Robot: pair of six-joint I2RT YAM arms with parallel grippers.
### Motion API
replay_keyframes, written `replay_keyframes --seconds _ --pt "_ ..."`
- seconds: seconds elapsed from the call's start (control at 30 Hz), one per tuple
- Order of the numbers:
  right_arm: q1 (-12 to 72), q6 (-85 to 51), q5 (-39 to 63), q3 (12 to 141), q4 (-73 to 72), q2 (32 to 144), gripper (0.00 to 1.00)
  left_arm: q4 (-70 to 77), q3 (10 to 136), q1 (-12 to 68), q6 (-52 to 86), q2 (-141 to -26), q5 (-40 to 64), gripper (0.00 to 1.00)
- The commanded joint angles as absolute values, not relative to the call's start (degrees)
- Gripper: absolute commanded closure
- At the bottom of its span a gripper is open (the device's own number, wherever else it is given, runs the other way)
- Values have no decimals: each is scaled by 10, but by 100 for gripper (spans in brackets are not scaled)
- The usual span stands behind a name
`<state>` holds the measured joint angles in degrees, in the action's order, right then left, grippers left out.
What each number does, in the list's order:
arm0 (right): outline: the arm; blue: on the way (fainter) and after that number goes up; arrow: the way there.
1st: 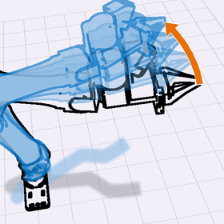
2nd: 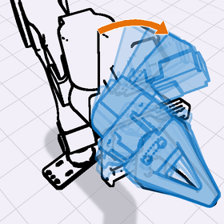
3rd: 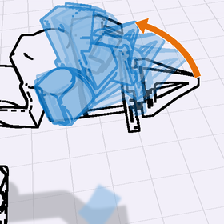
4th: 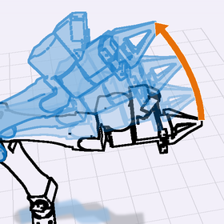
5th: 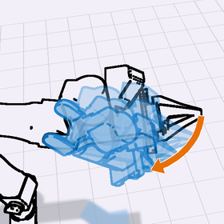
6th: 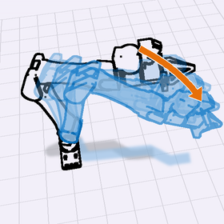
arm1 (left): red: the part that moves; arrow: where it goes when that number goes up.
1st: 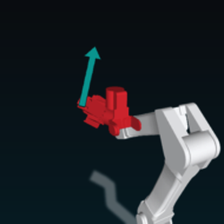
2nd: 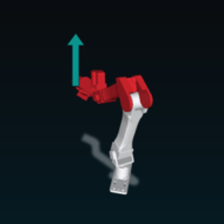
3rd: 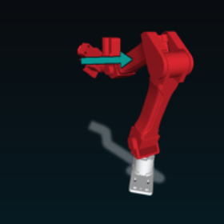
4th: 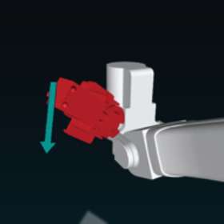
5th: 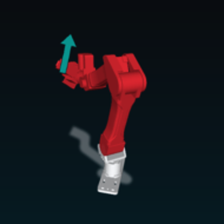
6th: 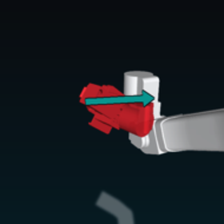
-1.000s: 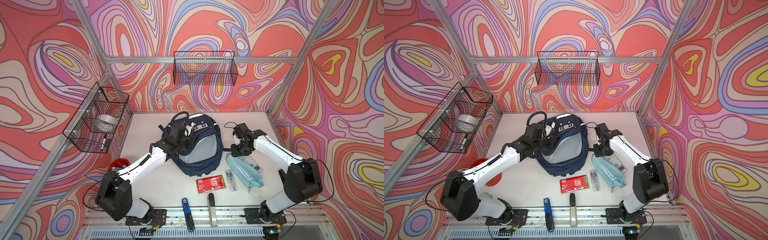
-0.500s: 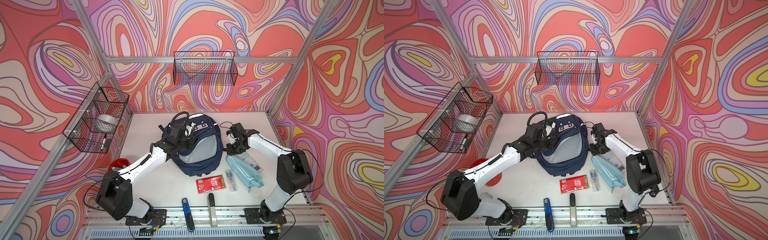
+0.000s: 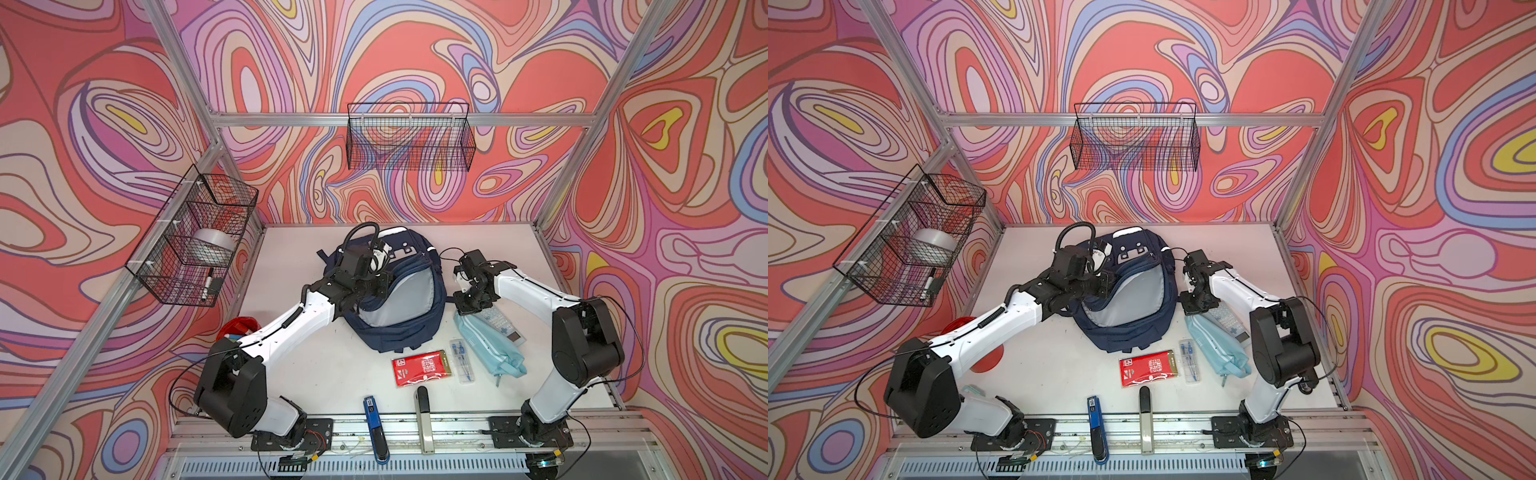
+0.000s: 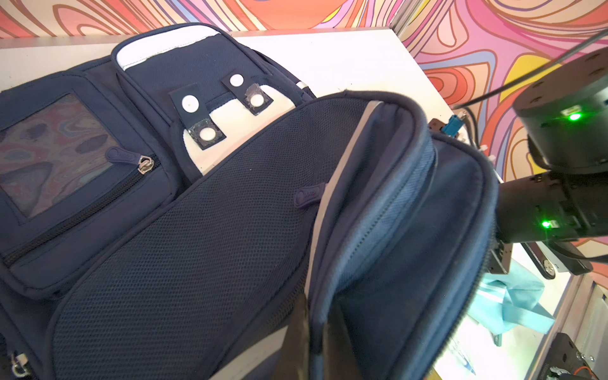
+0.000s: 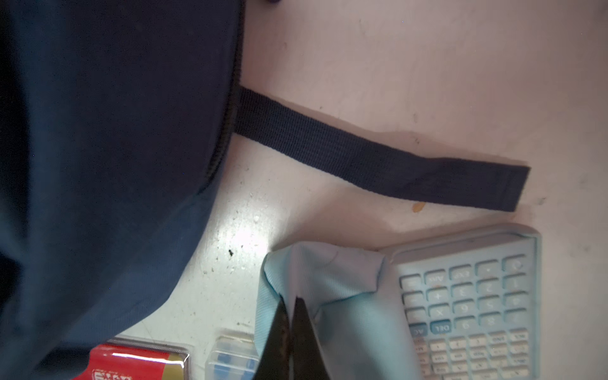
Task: Pack books, pencil case, and school supplies into a backpack
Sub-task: Pick up the pencil pouch from the middle-right of the table, then place the pencil pouch in the student bag.
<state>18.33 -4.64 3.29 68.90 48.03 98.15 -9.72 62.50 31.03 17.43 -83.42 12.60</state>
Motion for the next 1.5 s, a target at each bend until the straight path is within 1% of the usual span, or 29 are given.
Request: replay_keyframes --seconds 0.0,0.2,0.33,0.43,0.47,0.57,0.63,0.7,0.8,0.97,1.03,1.17,1.23,1.3,1.33,1.43,1.47 --pt "180 -54 0 732 503 941 100 -94 653 309 199 -842 122 100" --pt "180 -85 30 789 530 892 100 -98 684 308 205 -859 121 100" --pt "180 -153 108 802 496 849 100 -84 692 308 223 -866 117 100" --pt "182 -240 167 780 420 823 100 -76 704 310 250 -879 127 100" --pt "182 -279 184 765 376 815 100 -93 720 313 256 -884 113 100" --pt "182 -379 207 730 250 812 100 -125 762 333 243 -894 70 100" --pt "188 -430 219 720 185 830 100 -124 776 337 247 -896 72 100" --pt "205 -467 214 712 121 854 100 -127 789 337 256 -896 69 100" --pt "227 -540 163 671 -11 880 100 -120 791 337 269 -891 63 100" --pt "228 -647 128 635 -183 939 100 -108 782 338 283 -880 64 100" --pt "223 -679 119 643 -225 960 100 -104 776 339 284 -875 61 100" --pt "229 -711 77 648 -240 976 100 -102 770 338 288 -870 58 100" --pt "228 -787 62 597 -326 992 100 -93 763 338 296 -867 64 100" --pt "229 -832 56 582 -390 1011 100 -78 754 338 308 -864 73 100" --pt "232 -820 61 601 -376 1029 100 -77 753 338 312 -865 77 100" --pt "241 -723 86 685 -221 1049 100 -73 747 338 319 -862 85 100" --pt "242 -718 102 688 -218 1055 93 -72 743 339 320 -861 83 100"
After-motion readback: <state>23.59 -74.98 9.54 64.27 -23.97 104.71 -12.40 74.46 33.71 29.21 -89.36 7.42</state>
